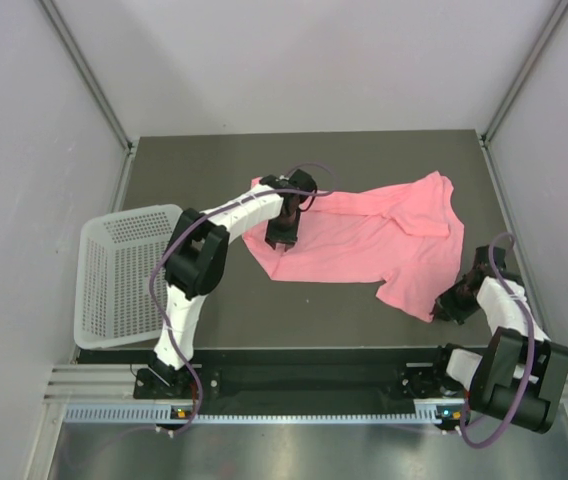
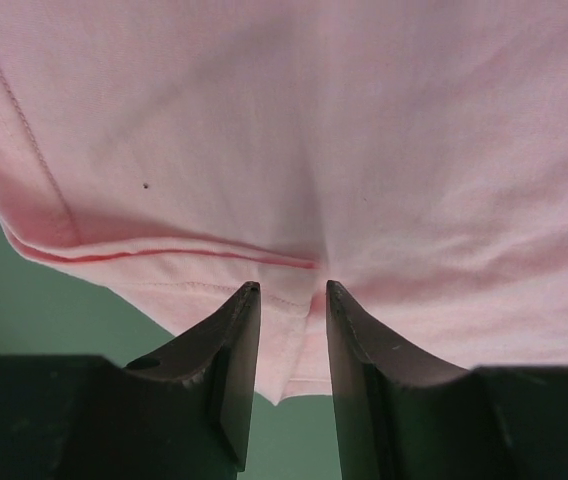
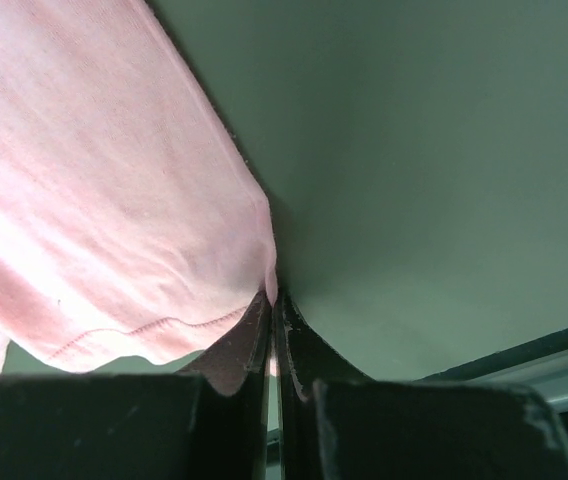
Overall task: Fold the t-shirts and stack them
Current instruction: Fold the tshirt
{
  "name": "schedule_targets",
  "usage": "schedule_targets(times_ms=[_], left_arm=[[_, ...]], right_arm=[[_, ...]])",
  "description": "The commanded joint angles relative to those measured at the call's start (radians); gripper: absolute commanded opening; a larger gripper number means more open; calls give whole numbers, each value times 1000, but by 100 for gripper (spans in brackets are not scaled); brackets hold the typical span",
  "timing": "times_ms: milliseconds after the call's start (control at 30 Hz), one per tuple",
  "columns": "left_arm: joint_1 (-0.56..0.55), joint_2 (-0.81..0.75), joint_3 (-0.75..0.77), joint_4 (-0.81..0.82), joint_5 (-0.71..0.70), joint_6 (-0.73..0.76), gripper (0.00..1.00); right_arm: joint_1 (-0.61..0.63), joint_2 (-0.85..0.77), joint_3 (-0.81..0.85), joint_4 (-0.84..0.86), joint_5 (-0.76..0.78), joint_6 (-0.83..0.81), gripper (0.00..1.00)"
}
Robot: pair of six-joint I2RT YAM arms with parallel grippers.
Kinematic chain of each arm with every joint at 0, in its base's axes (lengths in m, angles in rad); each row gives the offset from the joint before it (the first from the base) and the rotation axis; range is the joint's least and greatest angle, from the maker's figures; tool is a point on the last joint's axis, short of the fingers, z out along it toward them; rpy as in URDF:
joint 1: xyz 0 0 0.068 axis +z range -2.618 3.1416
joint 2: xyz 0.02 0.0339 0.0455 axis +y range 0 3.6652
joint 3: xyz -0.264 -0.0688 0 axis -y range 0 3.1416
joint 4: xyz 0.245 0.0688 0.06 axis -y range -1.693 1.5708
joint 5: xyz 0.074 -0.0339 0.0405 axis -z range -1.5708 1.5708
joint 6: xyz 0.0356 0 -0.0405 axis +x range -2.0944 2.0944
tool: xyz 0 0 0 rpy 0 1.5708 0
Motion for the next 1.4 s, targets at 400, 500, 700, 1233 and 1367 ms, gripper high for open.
schedule_targets(times_ms=[400,500,700,1233,1367], left_arm=[[-2,-1,-38,38,-79,-24,18],[0,-56,-75,43,-114,-29,8],[3,-189,-175,34,-128,-47,3],[118,-388,-345,-3,-147,-83,0],[123,-392,-353,-2,-153,-72,0]], right_arm=[[15,-25,29,-26,7,-28,0],[17,-26,47,-46,24,-35,0],[21,-18,79,-78,39,-58,0],[46,-3,245,-156,113,-95,0],[48,41,361,-146,119,-104,0]])
